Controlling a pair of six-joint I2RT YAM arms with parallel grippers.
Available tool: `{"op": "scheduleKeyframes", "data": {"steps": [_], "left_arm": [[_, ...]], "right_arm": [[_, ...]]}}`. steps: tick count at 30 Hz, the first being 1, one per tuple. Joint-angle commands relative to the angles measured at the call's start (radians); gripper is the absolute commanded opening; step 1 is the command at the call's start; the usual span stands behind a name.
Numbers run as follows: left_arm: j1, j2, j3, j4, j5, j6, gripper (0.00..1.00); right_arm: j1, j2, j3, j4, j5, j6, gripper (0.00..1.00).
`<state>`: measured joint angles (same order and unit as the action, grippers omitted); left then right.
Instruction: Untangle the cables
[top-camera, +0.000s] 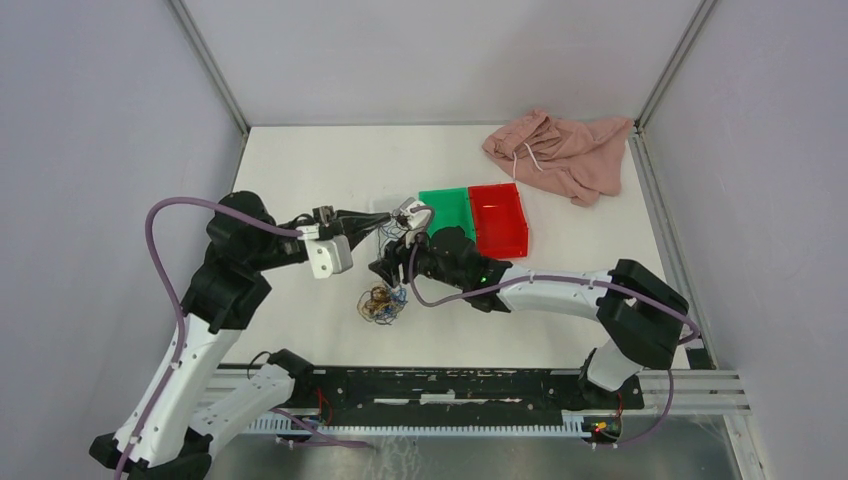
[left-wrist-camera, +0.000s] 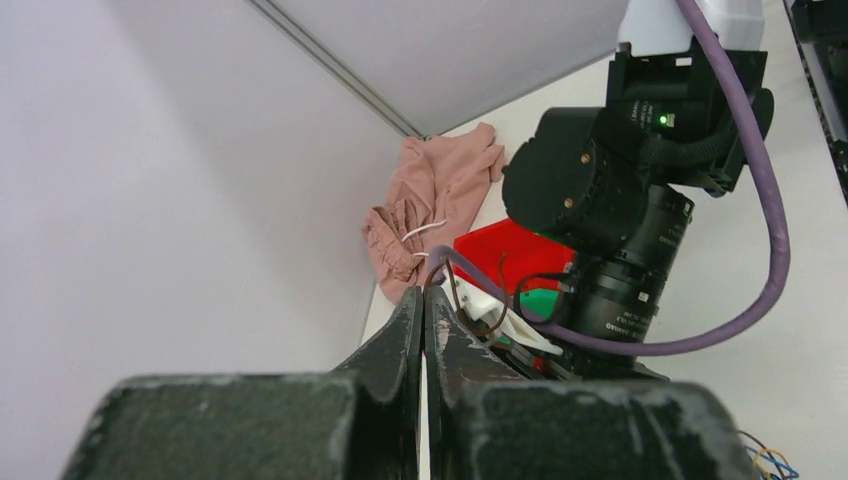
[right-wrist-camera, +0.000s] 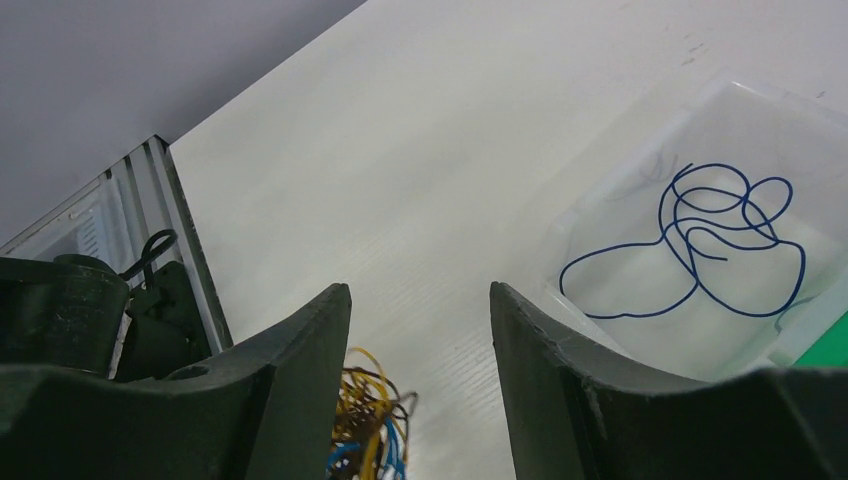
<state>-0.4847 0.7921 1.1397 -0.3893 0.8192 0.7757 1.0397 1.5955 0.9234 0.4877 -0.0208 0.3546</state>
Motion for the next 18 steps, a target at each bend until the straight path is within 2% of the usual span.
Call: {"op": "scheduleKeyframes", "data": {"steps": [1, 18], "left_arm": [[-0.002, 0.020, 0.074, 0.101, 0.012, -0.068, 0.03], [-0.002, 0.113, 0.311, 0.191, -0.023, 0.004, 0.03]], "right_arm": [[0.014, 0.003, -0.005, 0.089, 0.019, 0.033, 0.60], [0.037, 0.024, -0.182, 0.152, 0.135, 0.083, 0.55]]}}
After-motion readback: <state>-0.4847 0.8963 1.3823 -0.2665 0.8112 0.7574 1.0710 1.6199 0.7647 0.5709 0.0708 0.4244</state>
